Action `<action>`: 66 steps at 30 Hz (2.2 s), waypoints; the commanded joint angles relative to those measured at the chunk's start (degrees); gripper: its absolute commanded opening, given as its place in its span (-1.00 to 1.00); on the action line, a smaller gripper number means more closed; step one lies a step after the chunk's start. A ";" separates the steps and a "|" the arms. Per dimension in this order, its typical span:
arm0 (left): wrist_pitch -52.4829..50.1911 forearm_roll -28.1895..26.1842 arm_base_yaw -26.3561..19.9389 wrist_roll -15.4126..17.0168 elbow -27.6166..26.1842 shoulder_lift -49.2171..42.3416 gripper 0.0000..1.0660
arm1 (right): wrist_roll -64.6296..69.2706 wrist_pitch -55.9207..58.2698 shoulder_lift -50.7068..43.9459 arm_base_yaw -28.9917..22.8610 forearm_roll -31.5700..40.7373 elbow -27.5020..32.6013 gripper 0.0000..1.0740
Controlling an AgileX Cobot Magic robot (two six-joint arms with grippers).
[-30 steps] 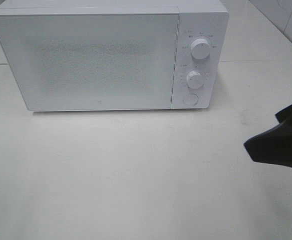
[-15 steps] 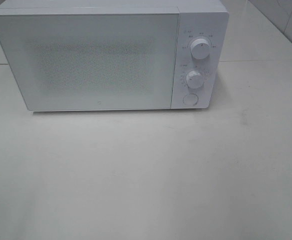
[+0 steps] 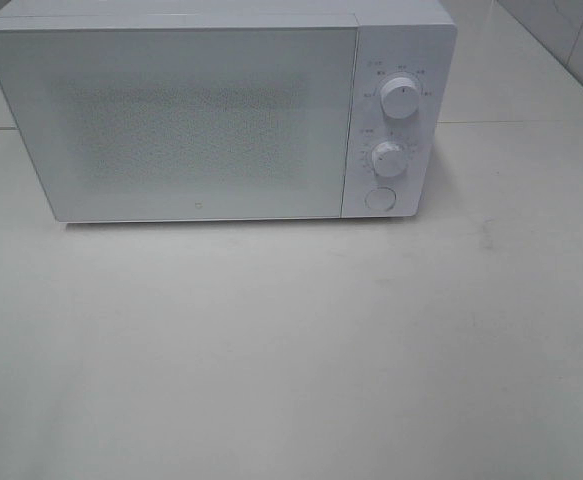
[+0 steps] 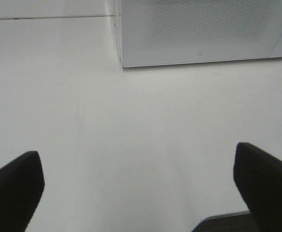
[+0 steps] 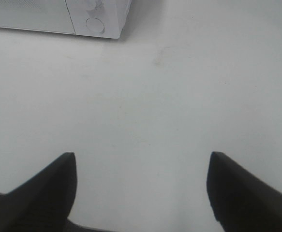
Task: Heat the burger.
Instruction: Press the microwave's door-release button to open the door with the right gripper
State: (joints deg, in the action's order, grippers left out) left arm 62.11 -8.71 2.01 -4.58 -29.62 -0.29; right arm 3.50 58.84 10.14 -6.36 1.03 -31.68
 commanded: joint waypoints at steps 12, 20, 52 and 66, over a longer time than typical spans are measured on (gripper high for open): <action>-0.74 -0.23 0.00 0.23 0.00 -0.86 0.88 | -0.06 -1.72 -12.03 1.72 -0.11 3.15 0.36; -0.74 0.00 0.00 0.23 0.00 -0.74 0.88 | 0.06 -1.72 -12.03 1.72 -0.11 3.15 0.36; -0.74 0.00 0.00 0.23 0.00 -0.29 0.88 | 0.06 -32.95 18.85 1.72 0.06 -0.57 0.36; -0.74 0.00 0.00 0.23 0.00 -0.29 0.88 | 1.43 -55.06 35.81 1.72 0.00 1.60 0.36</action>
State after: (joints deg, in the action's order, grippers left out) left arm 62.11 -8.71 2.01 -4.58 -29.62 -0.29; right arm 4.53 11.23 43.89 -5.04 1.03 -31.40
